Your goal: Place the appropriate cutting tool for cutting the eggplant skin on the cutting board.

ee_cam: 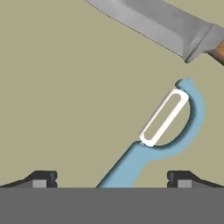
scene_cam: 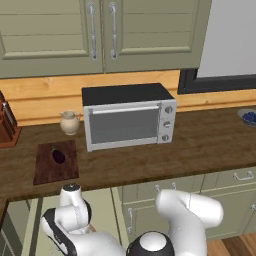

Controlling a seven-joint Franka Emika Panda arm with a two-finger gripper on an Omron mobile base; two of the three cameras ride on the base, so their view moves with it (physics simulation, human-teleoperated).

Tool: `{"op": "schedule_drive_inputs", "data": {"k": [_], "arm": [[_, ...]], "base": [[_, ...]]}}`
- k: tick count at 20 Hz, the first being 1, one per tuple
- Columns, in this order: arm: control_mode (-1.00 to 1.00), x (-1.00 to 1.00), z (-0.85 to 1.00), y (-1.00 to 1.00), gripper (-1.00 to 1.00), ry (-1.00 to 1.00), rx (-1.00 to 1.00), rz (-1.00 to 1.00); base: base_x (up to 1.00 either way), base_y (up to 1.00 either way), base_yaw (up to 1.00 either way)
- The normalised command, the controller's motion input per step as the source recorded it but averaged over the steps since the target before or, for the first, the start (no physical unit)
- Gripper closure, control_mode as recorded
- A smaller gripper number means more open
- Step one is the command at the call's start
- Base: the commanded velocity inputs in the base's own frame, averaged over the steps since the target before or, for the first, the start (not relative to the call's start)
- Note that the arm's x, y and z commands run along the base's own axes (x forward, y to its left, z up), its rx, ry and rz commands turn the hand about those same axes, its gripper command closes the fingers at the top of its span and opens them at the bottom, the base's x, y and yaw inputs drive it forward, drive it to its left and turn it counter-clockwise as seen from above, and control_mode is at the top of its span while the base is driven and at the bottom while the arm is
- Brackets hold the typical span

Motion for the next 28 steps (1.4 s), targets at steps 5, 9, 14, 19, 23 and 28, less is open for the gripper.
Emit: {"op": "schedule_drive_inputs", "data": {"k": [5, 9, 14, 19, 23, 28], "arm": [[-1.00, 0.09, -0.29, 0.23, -1.00, 0.02, 0.00, -0.01], [-1.00, 0.01, -0.19, 0.22, -1.00, 0.03, 0.00, -0.02], [-1.00, 0.00, -0.27, 0.04, -1.00, 0.02, 0.00, -0.02], [-1.00, -0.19, -0.50, 0.00, 1.00, 0.05, -0.01, -0.02], [-1.00, -0.35, -0.21, 0.00, 1.00, 0.09, 0.00, -0.02], [-1.00, -0.24, 0.09, 0.00, 1.00, 0.11, -0.01, 0.00]], "base": [[0.00, 0.00, 0.00], [0.00, 0.00, 0.00], [0.00, 0.00, 0.00], [0.00, 0.00, 0.00], [0.00, 0.00, 0.00], [0.00, 0.00, 0.00]]}}
